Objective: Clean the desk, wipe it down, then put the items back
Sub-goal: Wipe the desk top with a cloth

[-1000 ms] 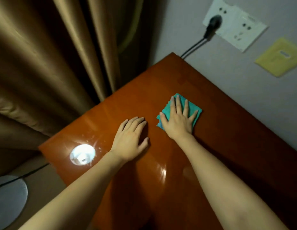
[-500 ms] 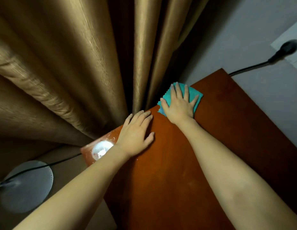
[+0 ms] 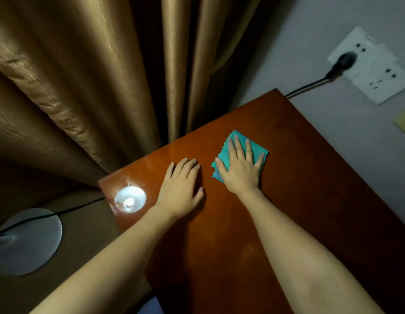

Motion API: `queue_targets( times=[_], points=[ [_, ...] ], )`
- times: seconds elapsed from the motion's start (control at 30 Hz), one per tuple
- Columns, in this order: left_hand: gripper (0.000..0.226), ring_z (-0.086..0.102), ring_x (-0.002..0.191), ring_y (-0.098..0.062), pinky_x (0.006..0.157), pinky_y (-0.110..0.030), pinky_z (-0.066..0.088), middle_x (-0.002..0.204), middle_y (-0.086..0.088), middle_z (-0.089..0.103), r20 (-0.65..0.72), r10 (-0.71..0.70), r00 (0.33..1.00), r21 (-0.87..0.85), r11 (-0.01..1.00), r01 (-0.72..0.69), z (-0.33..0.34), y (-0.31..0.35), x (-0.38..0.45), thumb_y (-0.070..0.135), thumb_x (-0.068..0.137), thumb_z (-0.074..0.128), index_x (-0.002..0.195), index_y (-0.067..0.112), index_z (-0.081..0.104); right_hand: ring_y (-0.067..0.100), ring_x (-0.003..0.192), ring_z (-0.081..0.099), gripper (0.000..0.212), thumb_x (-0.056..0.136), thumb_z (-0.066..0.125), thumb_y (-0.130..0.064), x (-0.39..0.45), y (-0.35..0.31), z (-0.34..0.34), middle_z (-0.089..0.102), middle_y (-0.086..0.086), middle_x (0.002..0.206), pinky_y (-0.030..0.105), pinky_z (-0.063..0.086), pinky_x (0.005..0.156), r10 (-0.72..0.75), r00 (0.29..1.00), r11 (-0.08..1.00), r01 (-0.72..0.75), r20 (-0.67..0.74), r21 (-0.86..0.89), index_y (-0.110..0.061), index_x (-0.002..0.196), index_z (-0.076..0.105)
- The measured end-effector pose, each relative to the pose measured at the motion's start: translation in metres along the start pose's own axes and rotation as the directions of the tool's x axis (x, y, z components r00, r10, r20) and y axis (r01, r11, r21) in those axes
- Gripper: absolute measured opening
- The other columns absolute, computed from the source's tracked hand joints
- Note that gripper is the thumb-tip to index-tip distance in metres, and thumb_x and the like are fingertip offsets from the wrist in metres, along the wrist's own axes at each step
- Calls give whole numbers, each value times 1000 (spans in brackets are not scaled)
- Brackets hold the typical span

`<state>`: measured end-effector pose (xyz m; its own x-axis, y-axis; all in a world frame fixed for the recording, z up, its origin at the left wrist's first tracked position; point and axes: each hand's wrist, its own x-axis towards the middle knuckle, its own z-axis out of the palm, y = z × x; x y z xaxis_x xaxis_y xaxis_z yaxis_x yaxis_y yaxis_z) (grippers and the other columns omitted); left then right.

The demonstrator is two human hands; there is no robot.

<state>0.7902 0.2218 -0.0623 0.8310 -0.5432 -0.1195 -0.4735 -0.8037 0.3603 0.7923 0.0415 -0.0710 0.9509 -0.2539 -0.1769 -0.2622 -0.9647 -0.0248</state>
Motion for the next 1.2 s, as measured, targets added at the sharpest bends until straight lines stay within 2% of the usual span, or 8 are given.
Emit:
queue_targets(
  times=[0.37, 0.63, 0.87, 1.0, 1.13, 1.2],
  points=[
    [62, 4, 146, -18, 117, -38, -4, 157, 1, 17, 101, 176, 979, 49, 982, -181, 52, 137, -71, 42, 96, 40, 149, 19, 19, 21, 147, -8, 70, 94, 18, -61, -150, 115, 24, -2, -7, 160, 61, -4, 113, 199, 980, 978, -198, -17, 59, -27, 151, -3],
    [61, 5, 146, -18, 117, -36, -3, 157, 1, 18, 160, 292, 943, 97, 946, -309, 111, 260, -147, 44, 96, 38, 149, 20, 20, 20, 146, -9, 69, 94, 18, -62, -303, 235, 51, -3, -8, 160, 58, -6, 112, 375, 926, 921, -367, -37, 129, -29, 151, -2],
    [61, 4, 146, -16, 117, -35, -4, 157, 2, 14, 235, 448, 862, 104, 870, -481, 173, 382, -214, 45, 97, 32, 150, 19, 17, 20, 147, -7, 68, 94, 22, -60, -443, 343, 76, 0, -7, 160, 58, -4, 113, 536, 843, 836, -520, -51, 176, -28, 152, 4],
    [70, 9, 145, -17, 116, -35, -3, 156, 0, 19, 269, 542, 796, 82, 811, -580, 204, 452, -251, 49, 87, 16, 148, 17, 23, 20, 147, -8, 69, 95, 24, -60, -524, 401, 89, -1, -8, 160, 57, -7, 113, 625, 780, 765, -604, -34, 224, -29, 152, 3],
    [59, 9, 145, -16, 117, -36, -1, 156, 0, 19, 306, 625, 719, 57, 741, -669, 233, 514, -291, 41, 96, 35, 148, 17, 23, 20, 147, -8, 69, 95, 24, -60, -595, 450, 101, -1, -8, 160, 57, -7, 112, 699, 715, 698, -677, -17, 236, -29, 152, 2],
    [58, 10, 145, -15, 117, -36, -1, 156, 1, 20, 325, 660, 678, 42, 706, -707, 244, 539, -310, 40, 96, 36, 148, 17, 24, 20, 147, -8, 69, 95, 24, -60, -627, 471, 106, -2, -8, 160, 57, -7, 112, 728, 685, 666, -707, -1, 238, -29, 152, 1]
  ],
)
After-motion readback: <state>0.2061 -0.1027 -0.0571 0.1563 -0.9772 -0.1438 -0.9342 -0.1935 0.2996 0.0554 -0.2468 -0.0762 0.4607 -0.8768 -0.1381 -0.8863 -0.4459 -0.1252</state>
